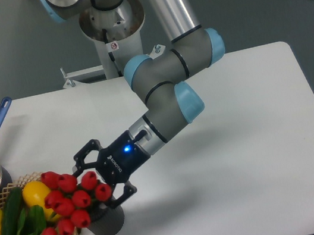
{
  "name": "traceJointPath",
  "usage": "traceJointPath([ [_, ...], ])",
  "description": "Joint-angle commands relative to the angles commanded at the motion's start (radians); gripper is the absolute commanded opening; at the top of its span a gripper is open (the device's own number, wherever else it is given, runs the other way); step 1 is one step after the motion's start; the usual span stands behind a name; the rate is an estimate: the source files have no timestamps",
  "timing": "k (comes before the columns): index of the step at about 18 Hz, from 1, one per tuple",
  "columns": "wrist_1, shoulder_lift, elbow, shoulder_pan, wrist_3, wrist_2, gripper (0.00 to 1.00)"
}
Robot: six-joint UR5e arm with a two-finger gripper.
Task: Pick up the flowers from the vase
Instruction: 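Lower the gripper around the tulip stems and close on them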
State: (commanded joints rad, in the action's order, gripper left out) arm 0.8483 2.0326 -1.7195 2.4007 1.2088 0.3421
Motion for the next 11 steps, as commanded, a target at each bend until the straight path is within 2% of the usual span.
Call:
traceJointPath([
  [2, 0.000, -0.005, -0.005, 0.002, -0.002, 0.000, 0.26],
  [5, 0.000, -0.008, -0.003, 0.005, -0.011, 0.000, 0.16],
  [11, 0.000, -0.020, 0.000, 0.028, -0.028, -0.005, 0.12],
])
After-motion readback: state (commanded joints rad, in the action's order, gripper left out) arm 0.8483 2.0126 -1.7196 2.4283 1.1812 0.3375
